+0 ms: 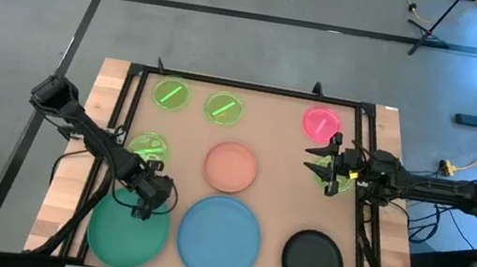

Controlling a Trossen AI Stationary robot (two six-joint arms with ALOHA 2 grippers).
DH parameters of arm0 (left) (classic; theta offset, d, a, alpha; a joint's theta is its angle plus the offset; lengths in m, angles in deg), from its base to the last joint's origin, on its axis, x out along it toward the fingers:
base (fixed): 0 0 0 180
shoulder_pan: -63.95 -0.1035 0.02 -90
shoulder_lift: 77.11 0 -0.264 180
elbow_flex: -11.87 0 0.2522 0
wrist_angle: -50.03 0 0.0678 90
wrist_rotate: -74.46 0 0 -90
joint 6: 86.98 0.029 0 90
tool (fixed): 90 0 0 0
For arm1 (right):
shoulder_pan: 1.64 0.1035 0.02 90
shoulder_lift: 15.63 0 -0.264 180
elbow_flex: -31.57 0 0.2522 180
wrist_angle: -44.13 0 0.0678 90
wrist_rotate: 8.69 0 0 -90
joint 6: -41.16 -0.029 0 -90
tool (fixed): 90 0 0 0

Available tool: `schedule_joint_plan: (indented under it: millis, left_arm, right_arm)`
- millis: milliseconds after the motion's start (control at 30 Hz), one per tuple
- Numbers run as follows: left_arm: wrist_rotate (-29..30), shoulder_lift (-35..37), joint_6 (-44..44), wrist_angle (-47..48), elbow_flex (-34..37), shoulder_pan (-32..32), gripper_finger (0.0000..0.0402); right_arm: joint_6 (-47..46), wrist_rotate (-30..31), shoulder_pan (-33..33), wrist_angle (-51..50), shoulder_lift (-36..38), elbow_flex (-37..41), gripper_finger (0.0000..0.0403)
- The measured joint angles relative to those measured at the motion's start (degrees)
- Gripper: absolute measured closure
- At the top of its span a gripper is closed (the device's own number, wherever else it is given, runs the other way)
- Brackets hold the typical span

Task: Stack plastic plates
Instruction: Stack the dark green plate on top of the blue plate

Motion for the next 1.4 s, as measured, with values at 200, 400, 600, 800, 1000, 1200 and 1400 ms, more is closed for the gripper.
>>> schedule_joint_plan:
  millis: [200, 400, 600, 800, 1000, 1200, 1400]
  left_arm:
    - [-3.4, 0.0, -1.5, 0.0, 0.0, -0.9, 0.032]
    - [-6.7, 0.0, -1.5, 0.0, 0.0, -2.1, 0.0377]
    - [-8.8, 0.3, -1.8, 0.0, 0.0, -2.5, 0.0394]
    - [-10.4, 2.8, -3.3, 0.8, -0.5, -2.2, 0.0394]
    - [-10.9, 8.9, -8.5, 1.3, -3.5, -2.3, 0.0394]
    - [-3.4, 11.9, -9.2, -0.5, -7.7, -3.9, 0.0394]
    - [16.2, 11.2, -5.4, -14.1, -7.8, -6.9, 0.0391]
  right_arm:
    - [0.4, 3.5, 0.0, 0.3, 0.0, 0.0, 0.0221]
    - [0.4, 4.0, 0.0, 0.3, 0.0, 0.0, 0.0221]
    - [0.3, 4.0, 0.0, 0.4, 0.0, 0.0, 0.0221]
    - [0.3, 4.1, 0.0, 0.4, 0.0, 0.0, 0.0221]
    - [0.3, 4.1, 0.0, 0.4, 0.0, 0.0, 0.0221]
    - [0.3, 4.1, 0.0, 0.5, 0.0, 0.0, 0.0221]
    - [-0.6, 4.1, 0.0, 0.5, 0.0, 0.0, 0.0221]
